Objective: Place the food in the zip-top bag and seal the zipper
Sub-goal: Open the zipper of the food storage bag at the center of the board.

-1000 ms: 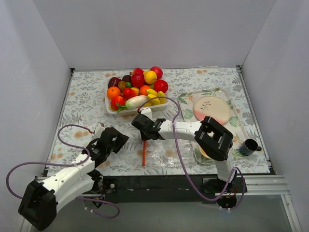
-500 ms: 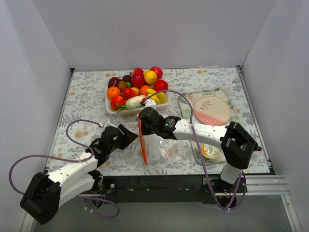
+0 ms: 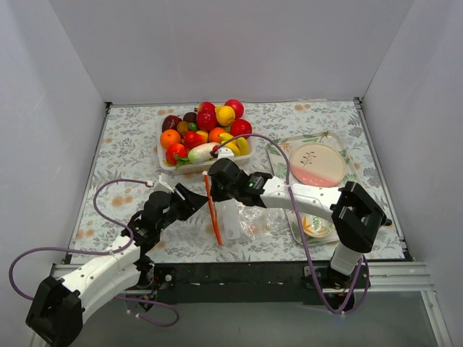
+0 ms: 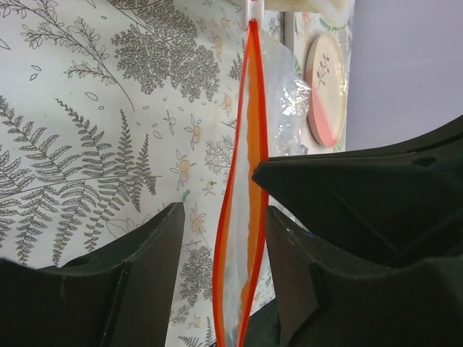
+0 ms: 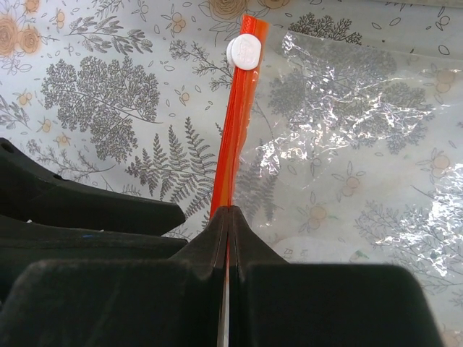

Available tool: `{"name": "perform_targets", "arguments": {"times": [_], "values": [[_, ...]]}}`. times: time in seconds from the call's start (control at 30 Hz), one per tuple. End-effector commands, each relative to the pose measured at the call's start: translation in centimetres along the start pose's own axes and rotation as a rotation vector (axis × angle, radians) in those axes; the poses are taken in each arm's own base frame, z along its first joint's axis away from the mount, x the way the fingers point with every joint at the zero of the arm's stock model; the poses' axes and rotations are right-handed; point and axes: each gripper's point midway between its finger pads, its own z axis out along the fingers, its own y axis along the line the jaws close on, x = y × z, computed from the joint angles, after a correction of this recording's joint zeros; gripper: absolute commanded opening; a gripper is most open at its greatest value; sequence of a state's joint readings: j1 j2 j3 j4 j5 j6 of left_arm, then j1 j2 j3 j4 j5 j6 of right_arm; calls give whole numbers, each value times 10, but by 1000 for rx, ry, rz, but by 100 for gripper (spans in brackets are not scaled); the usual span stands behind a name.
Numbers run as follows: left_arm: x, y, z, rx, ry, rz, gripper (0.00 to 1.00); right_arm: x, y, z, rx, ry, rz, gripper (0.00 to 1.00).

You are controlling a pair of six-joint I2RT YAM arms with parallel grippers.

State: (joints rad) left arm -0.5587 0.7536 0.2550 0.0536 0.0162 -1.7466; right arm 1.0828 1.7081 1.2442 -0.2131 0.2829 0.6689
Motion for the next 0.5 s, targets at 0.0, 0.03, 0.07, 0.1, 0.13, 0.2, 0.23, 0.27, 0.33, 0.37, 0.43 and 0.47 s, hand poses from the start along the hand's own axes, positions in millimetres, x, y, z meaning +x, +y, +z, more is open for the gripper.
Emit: {"name": "perform_targets", "arguments": {"times": [0.0, 0.03, 0.07, 0.1, 0.13, 0.2, 0.23, 0.27, 0.33, 0.37, 0.43, 0.47], "values": [[9, 8, 3, -28, 42, 27, 47, -18, 10, -9, -41, -44, 0, 1], [9, 8, 4, -27, 39, 26, 47, -18, 10, -10, -40, -43, 0, 1], [9, 8, 5, -25, 38, 28, 47, -20, 10, -11, -43, -46, 1, 1], [9, 8, 7, -25, 38, 27, 47, -21, 11, -12, -46, -48, 1, 1], [8, 4, 8, -9, 33, 34, 47, -21, 10, -13, -44, -47, 2, 1], [8, 0, 10, 0, 37, 40, 46, -19, 10, -13, -42, -43, -2, 1], [9, -1, 12, -2, 43, 43, 46, -20, 10, -13, -42, -43, 0, 1], [10, -3, 13, -1, 45, 50, 46, -20, 9, -13, -41, -43, -1, 1], [12, -2, 17, -11, 51, 53, 45, -22, 11, -15, -46, -48, -2, 1], [15, 0, 19, -19, 61, 53, 45, -22, 11, -16, -46, -48, -2, 1], [19, 3, 21, -36, 71, 50, 43, -27, 14, -19, -51, -60, -2, 1], [19, 11, 24, -72, 54, 50, 42, -29, 14, -20, -52, -61, -4, 1]]}}
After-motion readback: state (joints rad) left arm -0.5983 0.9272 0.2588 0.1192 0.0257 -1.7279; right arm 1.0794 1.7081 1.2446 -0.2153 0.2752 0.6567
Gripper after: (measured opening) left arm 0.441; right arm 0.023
